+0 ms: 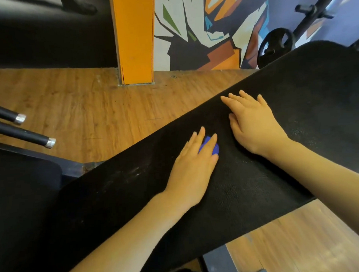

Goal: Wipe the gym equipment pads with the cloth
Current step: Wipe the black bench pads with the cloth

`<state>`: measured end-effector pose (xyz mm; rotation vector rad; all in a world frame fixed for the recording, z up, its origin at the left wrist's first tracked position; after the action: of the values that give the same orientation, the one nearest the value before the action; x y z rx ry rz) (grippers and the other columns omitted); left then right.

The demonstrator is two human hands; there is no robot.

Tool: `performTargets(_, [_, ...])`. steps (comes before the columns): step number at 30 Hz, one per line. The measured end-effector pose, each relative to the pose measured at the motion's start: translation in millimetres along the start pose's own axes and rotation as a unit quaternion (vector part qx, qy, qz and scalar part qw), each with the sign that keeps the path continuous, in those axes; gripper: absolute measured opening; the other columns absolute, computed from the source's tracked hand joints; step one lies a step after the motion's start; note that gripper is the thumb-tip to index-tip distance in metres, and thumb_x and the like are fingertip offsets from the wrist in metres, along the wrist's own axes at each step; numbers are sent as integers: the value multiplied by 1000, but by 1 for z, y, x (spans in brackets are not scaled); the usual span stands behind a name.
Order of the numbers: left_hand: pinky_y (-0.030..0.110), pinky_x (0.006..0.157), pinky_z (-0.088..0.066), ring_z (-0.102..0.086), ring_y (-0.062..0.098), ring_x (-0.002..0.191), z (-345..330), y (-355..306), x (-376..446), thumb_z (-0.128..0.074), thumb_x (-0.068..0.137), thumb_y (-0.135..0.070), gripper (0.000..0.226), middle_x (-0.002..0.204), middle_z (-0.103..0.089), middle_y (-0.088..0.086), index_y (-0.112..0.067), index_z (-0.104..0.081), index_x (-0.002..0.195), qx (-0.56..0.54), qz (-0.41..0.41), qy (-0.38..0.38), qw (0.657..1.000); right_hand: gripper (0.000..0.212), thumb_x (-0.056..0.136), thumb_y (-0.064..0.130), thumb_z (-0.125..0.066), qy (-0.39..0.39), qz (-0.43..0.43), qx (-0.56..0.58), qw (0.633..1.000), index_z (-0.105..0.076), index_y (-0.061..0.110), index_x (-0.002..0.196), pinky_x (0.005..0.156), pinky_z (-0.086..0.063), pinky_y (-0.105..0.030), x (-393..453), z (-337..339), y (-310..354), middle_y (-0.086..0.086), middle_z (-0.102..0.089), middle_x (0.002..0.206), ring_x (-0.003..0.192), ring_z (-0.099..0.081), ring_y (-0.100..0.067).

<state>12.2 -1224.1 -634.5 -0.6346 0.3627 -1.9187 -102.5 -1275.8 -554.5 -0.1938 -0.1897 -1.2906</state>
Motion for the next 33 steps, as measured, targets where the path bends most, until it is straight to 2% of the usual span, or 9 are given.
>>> performTargets(4, [30, 117, 1, 8, 13, 148, -3, -2, 4, -31, 105, -33, 55, 162, 6, -4, -29, -7, 153, 12, -11, 15, 1000, 51, 100, 18, -36, 15, 4, 2, 1000, -27, 17, 150, 117, -3, -52, 0, -5, -1, -5, -39, 150, 145, -20, -24])
performTargets(9, [36, 120, -8, 0, 19, 149, 1, -1, 73, -32, 105, -34, 52, 163, -3, 4, -24, -16, 154, -14, 41, -8, 999, 51, 100, 17, -36, 9, 12, -4, 1000, -28, 16, 150, 117, -3, -53, 1, -7, -3, -5, -41, 149, 144, -23, -23])
performTargets(15, [24, 111, 3, 7, 12, 148, -4, -20, -42, -34, 103, -33, 55, 163, 5, -4, -30, -11, 154, -14, -46, 7, 999, 48, 100, 23, -35, 16, 25, -31, 999, -32, 18, 148, 115, -3, -55, -1, -10, -2, -7, -38, 151, 145, -21, -26])
performTargets(17, [24, 110, 4, 6, 13, 148, -6, -14, -39, -33, 103, -33, 56, 163, 5, -2, -29, -10, 154, 8, -50, 20, 999, 47, 100, 31, -33, 25, 37, -68, 997, -37, 22, 146, 115, -3, -57, -3, -13, 1, -6, -35, 153, 145, -19, -27])
performTargets(22, [35, 119, -5, 0, 19, 149, 2, 13, 34, -35, 104, -31, 54, 163, 0, 4, -25, -14, 154, 12, 28, 3, 1000, 44, 100, 35, -34, 32, 38, -93, 994, -43, 25, 143, 115, -5, -57, -1, -11, 3, -7, -33, 154, 145, -19, -28])
performTargets(26, [28, 116, 0, 2, 16, 149, -3, 14, -38, -30, 100, -32, 55, 163, 0, 1, -27, -16, 153, -14, -22, -7, 1000, 44, 100, 34, -34, 33, 38, -99, 994, -45, 24, 142, 115, -5, -58, -4, -11, 4, -8, -34, 153, 145, -20, -30])
performTargets(29, [26, 113, 3, -5, 14, 147, -4, 23, -101, -29, 97, -35, 55, 161, -12, 1, -25, -21, 151, -26, -54, -3, 998, 44, 101, 35, -33, 36, 39, -101, 994, -45, 24, 142, 114, -6, -58, -4, -12, 5, -8, -34, 153, 144, -21, -30])
performTargets(32, [22, 109, 13, 8, 9, 145, -4, 33, -60, -31, 102, -34, 54, 162, 0, -2, -28, -10, 152, 12, -15, 4, 1000, 44, 100, 35, -33, 35, 39, -103, 993, -45, 25, 142, 114, -7, -59, -4, -13, 5, -8, -35, 153, 144, -21, -30])
performTargets(33, [22, 110, 11, 9, 11, 146, -4, 36, -36, -32, 103, -32, 55, 162, 3, -2, -28, -8, 153, 7, 7, 1, 1000, 44, 100, 35, -33, 32, 37, -105, 993, -45, 25, 141, 114, -7, -59, -3, -13, 4, -8, -35, 153, 144, -21, -30])
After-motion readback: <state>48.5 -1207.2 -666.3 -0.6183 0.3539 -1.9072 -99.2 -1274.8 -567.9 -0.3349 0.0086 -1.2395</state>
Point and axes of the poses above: each hand's wrist, its own x-axis towards the middle knuckle, its own z-axis out of the back of the hand, y = z × x, the point moved 7 cm from there along x, towards the middle knuckle
